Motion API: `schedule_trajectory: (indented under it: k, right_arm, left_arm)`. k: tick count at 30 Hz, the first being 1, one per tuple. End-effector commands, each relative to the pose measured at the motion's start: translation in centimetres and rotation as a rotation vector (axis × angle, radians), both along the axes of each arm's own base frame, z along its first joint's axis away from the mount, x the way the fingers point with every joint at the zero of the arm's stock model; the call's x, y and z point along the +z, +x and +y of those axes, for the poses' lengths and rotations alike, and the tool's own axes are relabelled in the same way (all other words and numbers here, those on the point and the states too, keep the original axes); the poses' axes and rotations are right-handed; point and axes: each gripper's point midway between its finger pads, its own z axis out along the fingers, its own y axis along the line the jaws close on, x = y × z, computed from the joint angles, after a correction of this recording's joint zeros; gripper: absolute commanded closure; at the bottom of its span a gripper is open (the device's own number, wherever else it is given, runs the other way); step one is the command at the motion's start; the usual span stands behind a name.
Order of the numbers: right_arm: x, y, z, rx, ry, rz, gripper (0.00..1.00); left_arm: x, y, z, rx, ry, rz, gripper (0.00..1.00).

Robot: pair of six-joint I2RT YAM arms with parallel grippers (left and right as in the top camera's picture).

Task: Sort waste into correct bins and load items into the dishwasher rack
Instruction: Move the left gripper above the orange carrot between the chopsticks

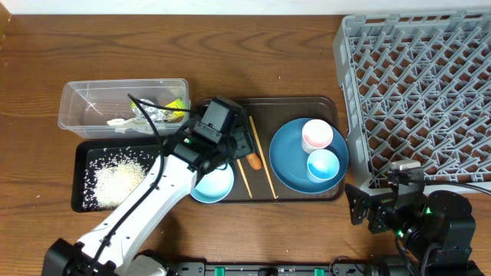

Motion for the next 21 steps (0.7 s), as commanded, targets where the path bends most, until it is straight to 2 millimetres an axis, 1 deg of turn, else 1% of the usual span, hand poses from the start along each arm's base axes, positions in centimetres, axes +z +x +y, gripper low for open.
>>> schedule_trajectory:
  k: [1,4,7,14,21]
  right_arm:
    - [0.6,-0.1,0.2,0.004,0.005,-0.012,0.01]
    - [0.6,-0.1,0.2,0.004,0.005,-0.012,0.01]
    - [0.4,-0.2,0.1,0.004,0.004,-0.004,0.01]
    - [-0.2,-0.7,0.1,0.004,0.002,0.028,0.01]
    - [-0.2,-0.7,0.1,0.004,0.002,0.028,0.01]
  left_arm:
    - [-0.3,0.7,-0.1,0.016,0.009,-0.007,0.35]
    - [-1.2,0.8,0.0,0.031,0.028,0.014,0.35]
    - [-2.2,1.3,0.5,0.081,0.056,0.029,0.35]
    - [-3.9,2.6,-0.2,0.082,0.057,0.028,0.35]
    - [-5.7,3.1,-0.5,0.081,0.069,0.046,0.35]
